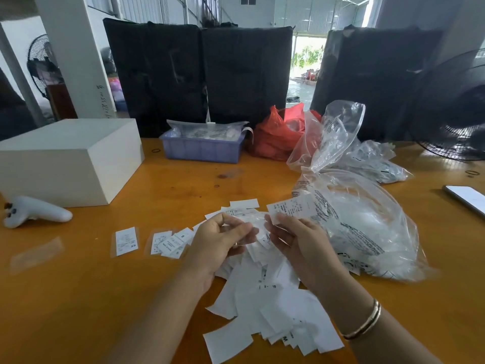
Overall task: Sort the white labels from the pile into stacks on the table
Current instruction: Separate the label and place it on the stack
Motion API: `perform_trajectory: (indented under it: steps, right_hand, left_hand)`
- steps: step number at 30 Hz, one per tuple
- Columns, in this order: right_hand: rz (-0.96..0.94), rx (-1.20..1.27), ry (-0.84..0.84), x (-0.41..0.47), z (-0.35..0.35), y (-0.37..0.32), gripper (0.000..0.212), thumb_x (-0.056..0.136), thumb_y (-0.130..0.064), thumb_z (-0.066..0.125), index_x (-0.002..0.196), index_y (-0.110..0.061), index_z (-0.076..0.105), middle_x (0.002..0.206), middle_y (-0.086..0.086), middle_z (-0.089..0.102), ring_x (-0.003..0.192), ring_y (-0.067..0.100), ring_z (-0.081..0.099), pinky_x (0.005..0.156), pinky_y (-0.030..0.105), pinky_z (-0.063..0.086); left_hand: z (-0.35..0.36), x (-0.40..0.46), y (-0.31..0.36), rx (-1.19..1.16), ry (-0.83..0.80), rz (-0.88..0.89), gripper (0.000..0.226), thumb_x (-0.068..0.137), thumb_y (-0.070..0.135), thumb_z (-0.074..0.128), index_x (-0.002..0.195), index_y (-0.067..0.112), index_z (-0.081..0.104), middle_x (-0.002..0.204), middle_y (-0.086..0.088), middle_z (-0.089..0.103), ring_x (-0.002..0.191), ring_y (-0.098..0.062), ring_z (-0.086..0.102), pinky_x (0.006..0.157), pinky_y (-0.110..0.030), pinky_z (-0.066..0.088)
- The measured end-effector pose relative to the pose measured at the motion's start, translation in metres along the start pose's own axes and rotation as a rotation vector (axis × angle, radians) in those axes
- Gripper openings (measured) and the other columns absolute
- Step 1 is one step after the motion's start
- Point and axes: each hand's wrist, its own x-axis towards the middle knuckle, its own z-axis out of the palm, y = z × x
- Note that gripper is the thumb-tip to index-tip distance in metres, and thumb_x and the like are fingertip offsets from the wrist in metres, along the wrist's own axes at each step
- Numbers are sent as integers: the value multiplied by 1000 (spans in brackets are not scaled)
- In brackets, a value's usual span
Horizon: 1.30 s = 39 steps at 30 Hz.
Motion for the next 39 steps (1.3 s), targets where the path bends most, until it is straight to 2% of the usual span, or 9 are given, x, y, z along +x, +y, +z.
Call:
perform_trajectory:
  steps: [4,10,12,15,23,32,39]
  right_hand:
    - [0,-16,44,0,-1,0,7,82,-5,69,83,-2,63,63,3,63,59,10,61,62,21,50]
    - [-13,-156,17,-2,0,2,11,81,-12,71,70,-12,74,75,5,71,64,9,64,58,21,47]
    - [8,-165,14,-2,1,2,5,80,-14,72,77,-11,74,77,6,72,64,11,63,56,21,47]
    - [46,-137,29,-1,1,1,12,80,-12,71,90,-6,67,74,7,71,61,14,63,51,20,48]
    - [68,-71,26,-1,1,-1,14,82,-12,70,93,-3,65,69,6,69,58,13,62,52,21,50]
    - [-62,-385,-5,-2,-1,1,10,79,-18,74,85,-10,71,68,0,68,61,9,60,58,20,49]
    - [-83,-530,-26,-3,-3,-3,7,86,-18,67,85,-12,70,72,0,73,64,10,61,60,21,50]
  left_hand:
    - [1,-1,2,16,-26,16,17,83,23,71,89,15,57,88,1,76,83,-13,73,56,-15,50]
    - [0,-1,3,-2,13,63,16,84,19,71,91,13,58,88,0,76,83,-13,73,56,-14,50]
    - [-1,-1,3,4,31,81,14,85,18,70,90,14,58,88,1,76,83,-13,73,56,-13,50]
    - [-1,-1,3,-4,44,95,13,85,16,69,91,13,58,87,1,76,82,-12,73,56,-13,50]
    - [1,-2,3,49,42,132,15,84,15,70,89,11,57,83,3,76,78,-9,73,55,-12,49]
    - [-2,1,1,-54,63,106,10,87,18,67,89,18,58,88,2,76,84,-12,73,58,-15,50]
    - [-2,1,1,-112,44,81,8,86,21,66,92,18,60,89,0,76,84,-13,73,65,-21,49]
